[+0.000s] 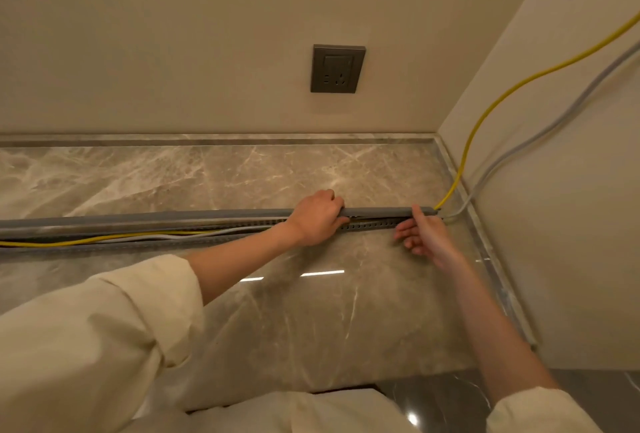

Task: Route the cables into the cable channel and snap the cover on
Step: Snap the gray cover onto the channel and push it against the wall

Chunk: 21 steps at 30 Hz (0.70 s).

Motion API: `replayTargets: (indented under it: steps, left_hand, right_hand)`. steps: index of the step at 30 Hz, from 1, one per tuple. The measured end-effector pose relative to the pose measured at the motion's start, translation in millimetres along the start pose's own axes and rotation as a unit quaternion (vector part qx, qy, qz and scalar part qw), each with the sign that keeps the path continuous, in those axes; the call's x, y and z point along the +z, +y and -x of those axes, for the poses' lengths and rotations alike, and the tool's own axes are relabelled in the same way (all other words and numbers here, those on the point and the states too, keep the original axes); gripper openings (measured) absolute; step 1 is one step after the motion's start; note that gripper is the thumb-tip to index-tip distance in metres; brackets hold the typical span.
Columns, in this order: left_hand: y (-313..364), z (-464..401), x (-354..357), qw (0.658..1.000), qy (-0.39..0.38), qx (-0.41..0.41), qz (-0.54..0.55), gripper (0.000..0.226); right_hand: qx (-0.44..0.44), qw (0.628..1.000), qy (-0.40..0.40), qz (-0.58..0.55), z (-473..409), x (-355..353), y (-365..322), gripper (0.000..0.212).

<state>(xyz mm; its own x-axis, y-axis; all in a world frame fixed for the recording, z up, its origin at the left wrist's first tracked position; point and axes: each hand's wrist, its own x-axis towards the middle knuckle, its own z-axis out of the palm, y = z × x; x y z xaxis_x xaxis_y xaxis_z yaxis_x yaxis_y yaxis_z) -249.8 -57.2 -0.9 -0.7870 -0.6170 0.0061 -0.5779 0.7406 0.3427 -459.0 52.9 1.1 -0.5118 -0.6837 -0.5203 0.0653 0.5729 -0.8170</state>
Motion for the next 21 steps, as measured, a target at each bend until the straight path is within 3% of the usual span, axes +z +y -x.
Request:
replayTargets:
  steps: [4, 6, 11, 17, 21]
  left_hand:
    - [7, -2, 10, 0.999, 0.037, -0.032, -0.014, 0.032]
    - [9, -1, 13, 0.998, 0.042, -0.042, -0.018, 0.033]
    - [12, 0, 12, 0.996, 0.056, -0.065, -0.009, 0.030]
    - [13, 4, 16, 0.994, 0.085, -0.068, -0.012, 0.028]
    - [15, 6, 16, 0.993, 0.096, -0.074, -0.014, 0.027]
  right_hand:
    - [-0.021, 0.984, 0.176, 0.010, -15, -35, 12, 0.054]
    - [-0.037, 0.974, 0.221, 0.021, -24, -52, 15, 0.046]
    - [-0.053, 0.989, 0.140, 0.021, -42, -64, 10, 0.041]
    - [-0.092, 0.972, 0.178, 0.120, -58, -62, -2, 0.044]
    - [-0.106, 0.976, 0.150, 0.118, -70, -60, -5, 0.025]
